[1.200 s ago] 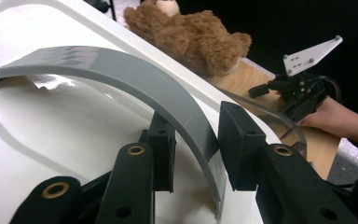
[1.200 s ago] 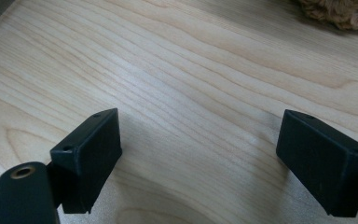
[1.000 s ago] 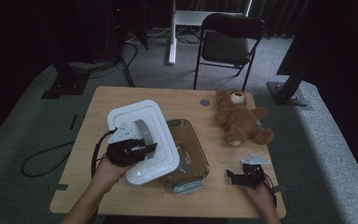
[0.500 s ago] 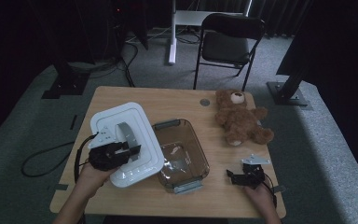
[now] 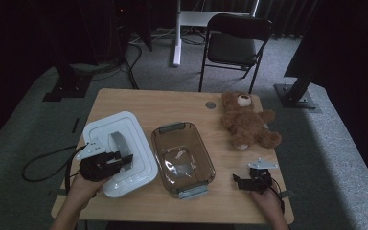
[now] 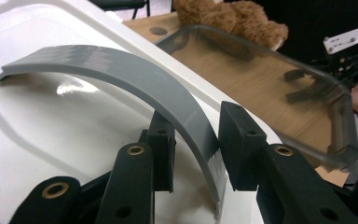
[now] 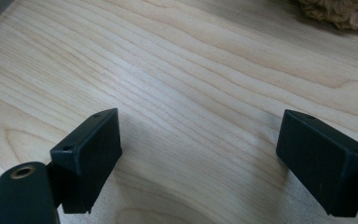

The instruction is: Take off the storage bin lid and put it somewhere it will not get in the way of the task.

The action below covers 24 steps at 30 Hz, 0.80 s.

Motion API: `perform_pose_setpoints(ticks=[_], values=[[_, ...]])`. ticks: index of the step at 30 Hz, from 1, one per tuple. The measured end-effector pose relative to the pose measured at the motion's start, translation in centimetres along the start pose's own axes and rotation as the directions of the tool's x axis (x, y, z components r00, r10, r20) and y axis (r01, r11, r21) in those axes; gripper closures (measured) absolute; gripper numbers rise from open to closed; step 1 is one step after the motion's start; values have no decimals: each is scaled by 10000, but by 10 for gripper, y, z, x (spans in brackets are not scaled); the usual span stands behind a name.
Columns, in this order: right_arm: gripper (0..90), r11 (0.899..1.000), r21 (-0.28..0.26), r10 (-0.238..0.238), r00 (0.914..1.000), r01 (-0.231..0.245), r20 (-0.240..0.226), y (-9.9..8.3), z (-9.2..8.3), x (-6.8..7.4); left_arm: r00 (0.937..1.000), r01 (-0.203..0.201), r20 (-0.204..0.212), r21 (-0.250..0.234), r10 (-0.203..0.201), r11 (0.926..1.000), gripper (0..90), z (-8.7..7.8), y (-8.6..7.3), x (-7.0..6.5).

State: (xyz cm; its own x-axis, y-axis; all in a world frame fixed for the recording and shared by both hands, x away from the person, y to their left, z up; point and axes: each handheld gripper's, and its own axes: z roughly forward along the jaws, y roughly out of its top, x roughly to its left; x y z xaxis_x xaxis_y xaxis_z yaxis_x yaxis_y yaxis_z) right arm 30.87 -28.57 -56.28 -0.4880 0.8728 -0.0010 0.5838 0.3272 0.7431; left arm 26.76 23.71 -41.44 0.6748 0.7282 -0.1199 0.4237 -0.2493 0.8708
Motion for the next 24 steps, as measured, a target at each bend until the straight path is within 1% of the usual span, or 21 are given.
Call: perform_pose_setpoints(ticks=[1,2,4,5,8,10,14,15,16,17,19,21,24], values=[[130,10000,0,-1,10000,1,0,0,0,0,10000,-42,-47,-35,42,10000,679,-1,-3,2],[130,10000,1,0,10000,0,0,0,0,0,9999,64,-107,-20,-64,10000,680,-1,-6,4],[130,10000,-8,-24,10000,24,5,0,0,0,9995,298,-38,-23,-298,9996,680,-1,-13,8],[130,10000,-8,-24,10000,24,5,0,0,0,9995,298,-38,-23,-298,9996,680,-1,-13,8],[130,10000,-12,-36,10000,36,4,0,0,0,9980,628,-13,213,-627,9978,681,5,-27,16],[130,10000,-13,-34,10000,34,4,0,0,0,9976,683,55,315,-685,9972,681,9,-33,18],[130,10000,-13,-34,10000,34,8,0,0,0,9960,890,35,611,-894,9942,682,20,-45,24],[130,10000,-10,-28,10000,28,8,0,0,0,9960,890,35,611,-894,9942,681,20,-45,24],[130,10000,-11,-29,10000,29,8,0,0,0,9956,937,-63,864,-935,9918,681,28,-50,27],[130,10000,-11,-29,10000,29,8,0,0,0,9956,937,-63,864,-935,9918,682,28,-50,27],[130,10000,-13,-31,10000,32,9,0,0,0,9944,1059,-93,1197,-1056,9871,682,40,-58,32],[130,10000,-10,-26,10000,26,7,0,0,0,9922,1247,-72,1279,-1248,9839,681,47,-63,35],[130,10000,-15,-30,10000,30,6,0,0,0,9902,1381,-16,1460,-1394,9796,682,56,-69,39]])
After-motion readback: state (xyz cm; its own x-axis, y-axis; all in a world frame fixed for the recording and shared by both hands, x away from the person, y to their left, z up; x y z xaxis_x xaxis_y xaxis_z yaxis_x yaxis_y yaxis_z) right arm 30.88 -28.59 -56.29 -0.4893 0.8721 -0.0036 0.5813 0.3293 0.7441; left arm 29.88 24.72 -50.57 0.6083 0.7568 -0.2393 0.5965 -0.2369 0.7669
